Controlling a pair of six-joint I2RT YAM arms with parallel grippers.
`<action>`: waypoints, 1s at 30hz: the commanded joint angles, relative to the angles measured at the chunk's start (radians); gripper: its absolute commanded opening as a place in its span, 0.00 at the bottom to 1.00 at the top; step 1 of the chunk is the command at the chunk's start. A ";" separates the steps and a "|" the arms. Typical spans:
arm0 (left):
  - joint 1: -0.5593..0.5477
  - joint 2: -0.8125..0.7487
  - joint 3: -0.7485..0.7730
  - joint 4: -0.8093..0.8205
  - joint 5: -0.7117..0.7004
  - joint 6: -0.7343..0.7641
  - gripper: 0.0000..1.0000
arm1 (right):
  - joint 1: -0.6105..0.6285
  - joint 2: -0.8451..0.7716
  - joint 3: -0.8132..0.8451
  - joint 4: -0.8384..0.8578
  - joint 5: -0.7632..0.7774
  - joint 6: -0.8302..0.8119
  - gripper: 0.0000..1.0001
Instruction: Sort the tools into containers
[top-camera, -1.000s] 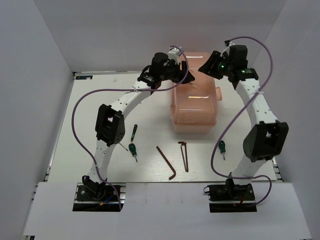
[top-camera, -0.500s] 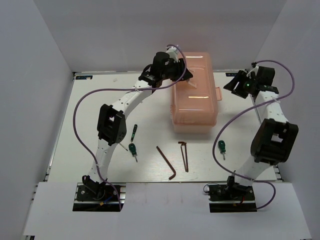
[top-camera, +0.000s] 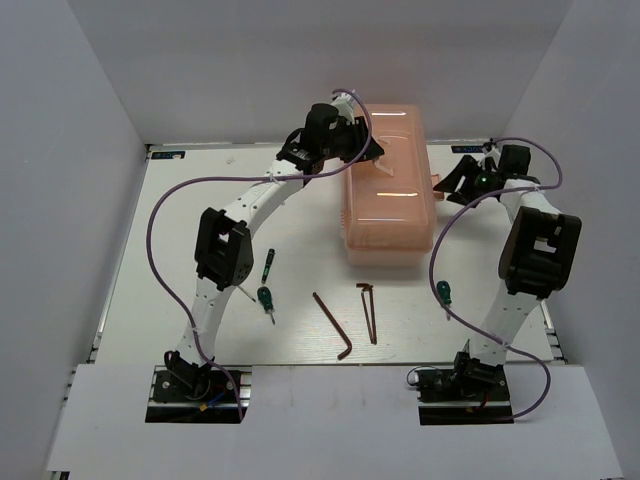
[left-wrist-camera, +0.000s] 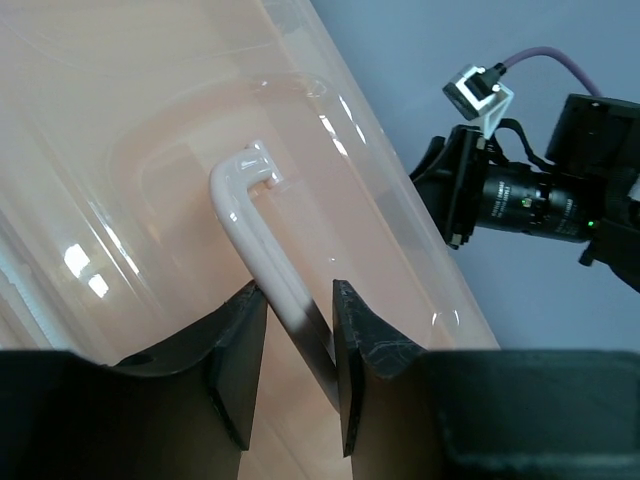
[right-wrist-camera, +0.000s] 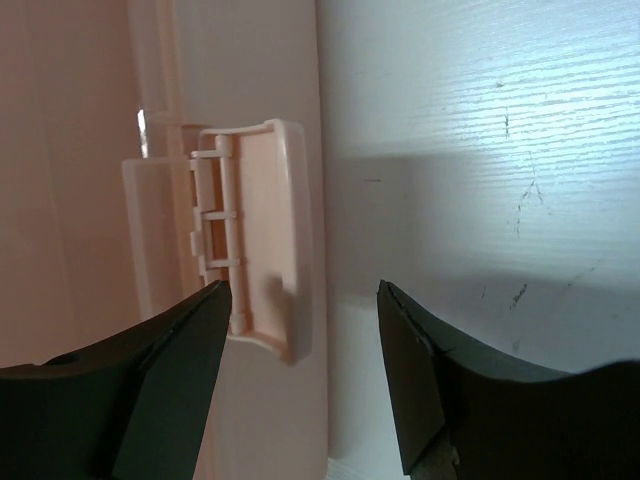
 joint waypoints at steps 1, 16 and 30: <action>-0.006 0.037 0.016 -0.068 0.034 -0.005 0.42 | -0.001 0.028 0.061 0.050 -0.047 0.017 0.65; -0.015 0.076 0.056 -0.059 0.052 -0.044 0.01 | -0.002 0.082 0.073 0.093 -0.153 0.001 0.04; 0.010 -0.076 0.052 -0.083 -0.039 -0.021 0.00 | -0.010 0.060 0.085 0.036 -0.028 -0.061 0.00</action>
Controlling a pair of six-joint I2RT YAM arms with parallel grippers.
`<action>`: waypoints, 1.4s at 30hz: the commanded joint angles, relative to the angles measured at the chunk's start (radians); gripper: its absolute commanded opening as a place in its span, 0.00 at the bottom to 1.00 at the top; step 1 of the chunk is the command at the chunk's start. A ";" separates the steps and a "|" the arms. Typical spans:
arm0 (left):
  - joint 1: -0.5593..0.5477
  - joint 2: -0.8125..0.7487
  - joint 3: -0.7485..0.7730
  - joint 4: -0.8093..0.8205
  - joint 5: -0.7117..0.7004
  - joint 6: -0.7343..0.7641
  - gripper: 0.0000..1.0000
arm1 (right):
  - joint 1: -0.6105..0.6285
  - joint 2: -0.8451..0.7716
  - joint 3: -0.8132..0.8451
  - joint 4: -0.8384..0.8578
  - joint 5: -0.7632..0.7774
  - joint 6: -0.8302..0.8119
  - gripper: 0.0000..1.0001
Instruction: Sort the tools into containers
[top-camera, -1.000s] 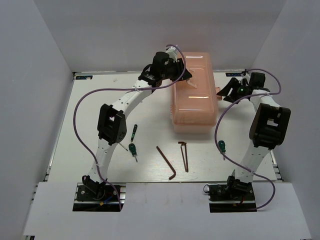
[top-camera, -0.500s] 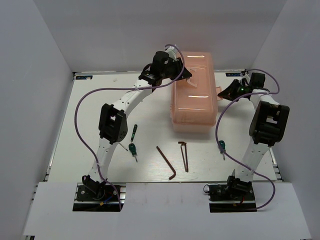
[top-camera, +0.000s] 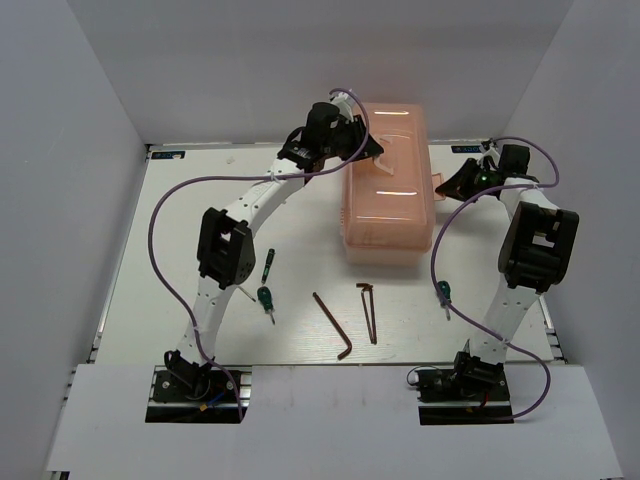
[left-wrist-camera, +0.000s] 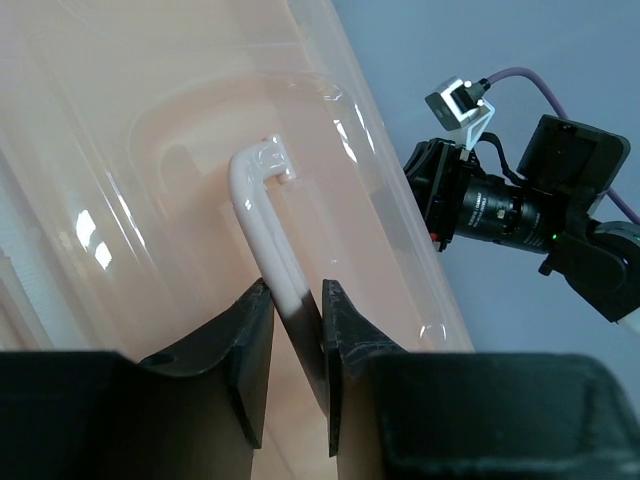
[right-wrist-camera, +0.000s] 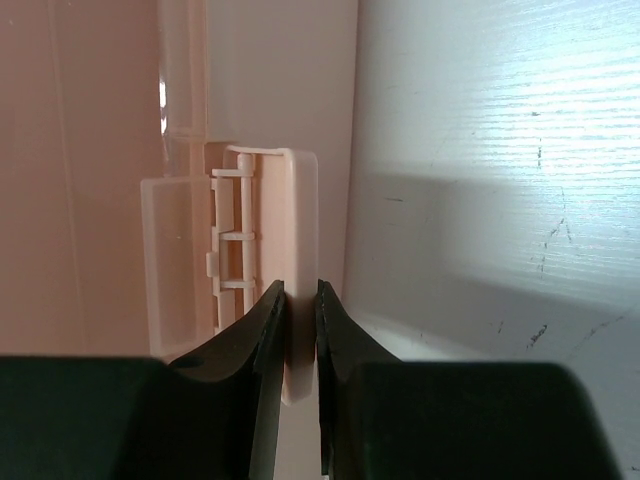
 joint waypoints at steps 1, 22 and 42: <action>0.004 -0.118 -0.009 -0.051 -0.031 0.083 0.00 | -0.004 -0.011 0.041 -0.001 0.080 -0.061 0.00; 0.221 -0.477 -0.468 -0.022 -0.078 0.158 0.00 | -0.022 0.000 0.041 -0.011 0.078 -0.060 0.00; 0.385 -0.649 -0.844 -0.082 -0.227 0.284 0.12 | -0.027 0.000 0.035 -0.011 0.037 -0.049 0.00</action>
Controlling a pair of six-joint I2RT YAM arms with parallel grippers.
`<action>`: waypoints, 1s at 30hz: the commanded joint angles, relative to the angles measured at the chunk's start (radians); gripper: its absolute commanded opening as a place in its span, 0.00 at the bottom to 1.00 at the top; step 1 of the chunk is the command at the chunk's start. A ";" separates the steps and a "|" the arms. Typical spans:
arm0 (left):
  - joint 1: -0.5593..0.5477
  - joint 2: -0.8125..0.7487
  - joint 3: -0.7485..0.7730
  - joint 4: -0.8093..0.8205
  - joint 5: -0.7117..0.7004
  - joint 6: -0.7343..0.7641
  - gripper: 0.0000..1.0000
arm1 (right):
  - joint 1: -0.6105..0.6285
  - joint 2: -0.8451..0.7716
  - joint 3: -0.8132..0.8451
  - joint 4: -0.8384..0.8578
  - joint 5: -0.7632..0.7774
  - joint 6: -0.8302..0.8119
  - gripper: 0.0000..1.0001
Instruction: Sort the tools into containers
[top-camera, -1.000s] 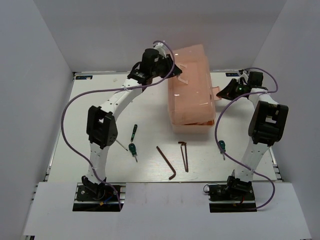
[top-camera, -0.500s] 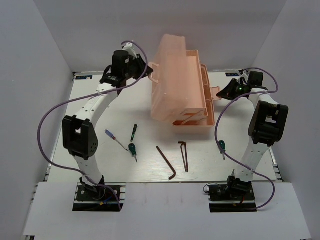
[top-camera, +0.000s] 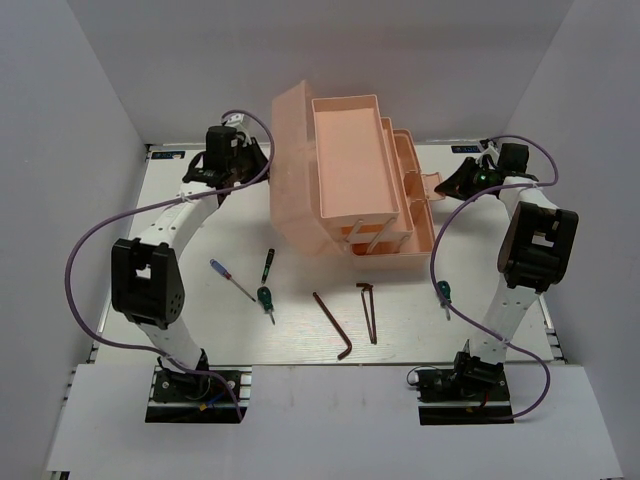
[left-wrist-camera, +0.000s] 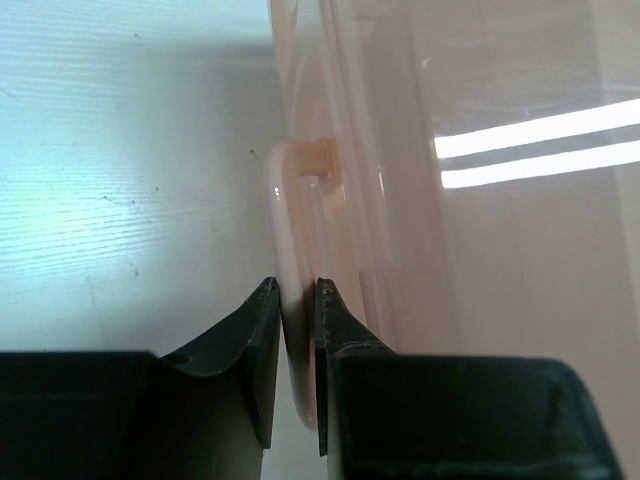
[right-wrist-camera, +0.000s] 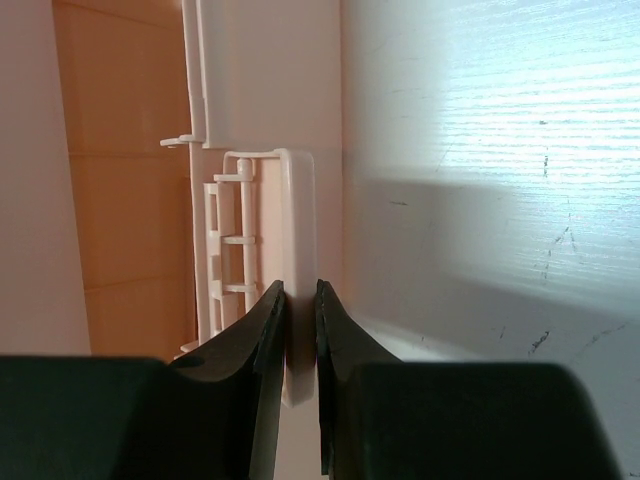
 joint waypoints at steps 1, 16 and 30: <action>0.029 -0.052 -0.029 -0.091 -0.089 0.086 0.23 | -0.030 -0.002 0.022 0.002 0.030 -0.027 0.00; 0.141 -0.133 -0.054 -0.179 -0.142 0.102 0.81 | -0.039 -0.012 0.002 0.004 0.010 -0.017 0.03; 0.132 -0.417 -0.360 -0.174 -0.262 0.025 0.81 | -0.059 -0.291 -0.126 -0.221 0.167 -0.488 0.90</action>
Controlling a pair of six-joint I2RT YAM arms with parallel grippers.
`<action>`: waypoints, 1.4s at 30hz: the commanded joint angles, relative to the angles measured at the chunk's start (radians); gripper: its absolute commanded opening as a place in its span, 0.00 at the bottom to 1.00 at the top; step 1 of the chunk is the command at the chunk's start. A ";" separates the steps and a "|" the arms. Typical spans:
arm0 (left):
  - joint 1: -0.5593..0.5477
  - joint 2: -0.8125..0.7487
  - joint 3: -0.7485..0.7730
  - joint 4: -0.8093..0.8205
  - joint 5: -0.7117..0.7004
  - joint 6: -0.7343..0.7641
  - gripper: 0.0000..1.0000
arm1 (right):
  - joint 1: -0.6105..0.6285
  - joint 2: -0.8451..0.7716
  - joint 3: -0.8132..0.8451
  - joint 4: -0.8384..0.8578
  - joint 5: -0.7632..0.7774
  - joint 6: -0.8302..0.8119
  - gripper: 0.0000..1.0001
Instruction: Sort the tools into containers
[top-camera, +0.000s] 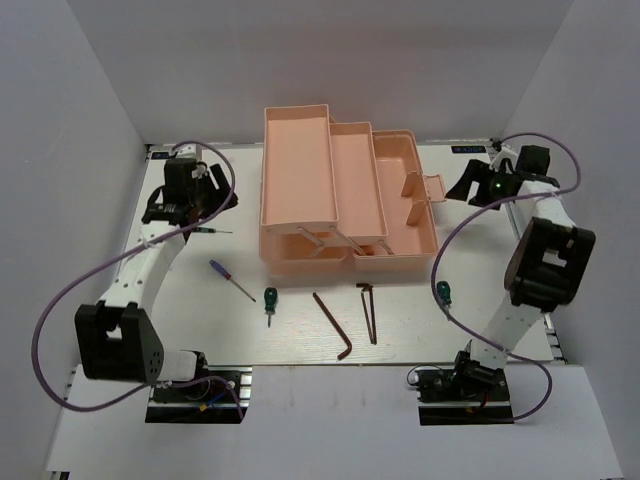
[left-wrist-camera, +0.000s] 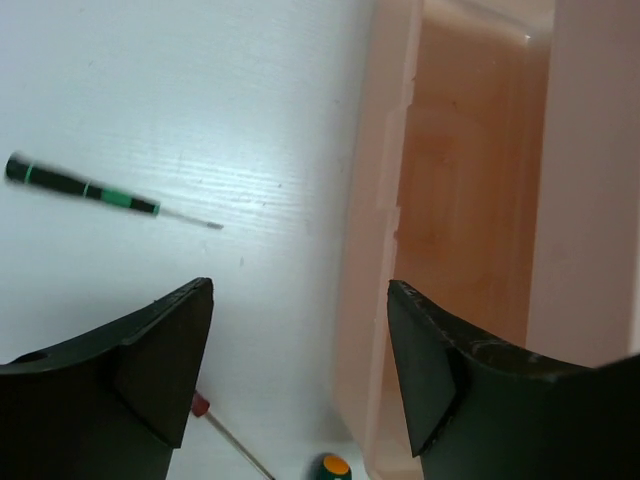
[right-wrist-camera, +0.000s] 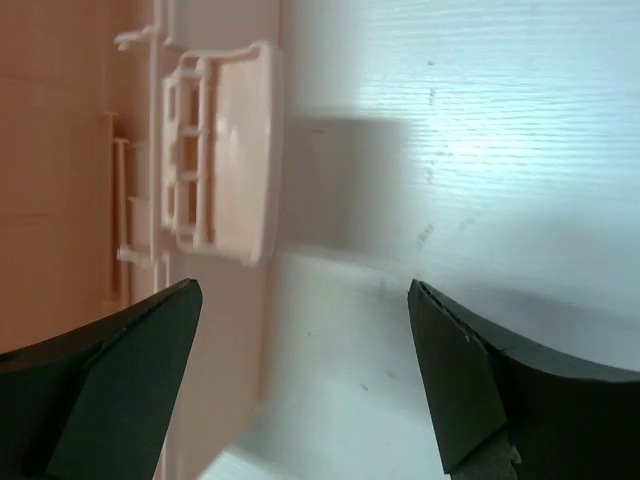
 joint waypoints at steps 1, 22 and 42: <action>-0.009 -0.095 -0.103 -0.016 -0.107 -0.057 0.79 | -0.004 -0.275 -0.124 -0.010 0.128 -0.248 0.90; 0.004 0.228 0.014 0.030 -0.188 -0.154 0.71 | -0.040 -0.855 -0.679 -0.086 0.076 -0.437 0.24; -0.006 0.894 0.683 -0.142 -0.288 -0.037 0.70 | -0.106 -0.897 -0.761 -0.046 -0.052 -0.359 0.26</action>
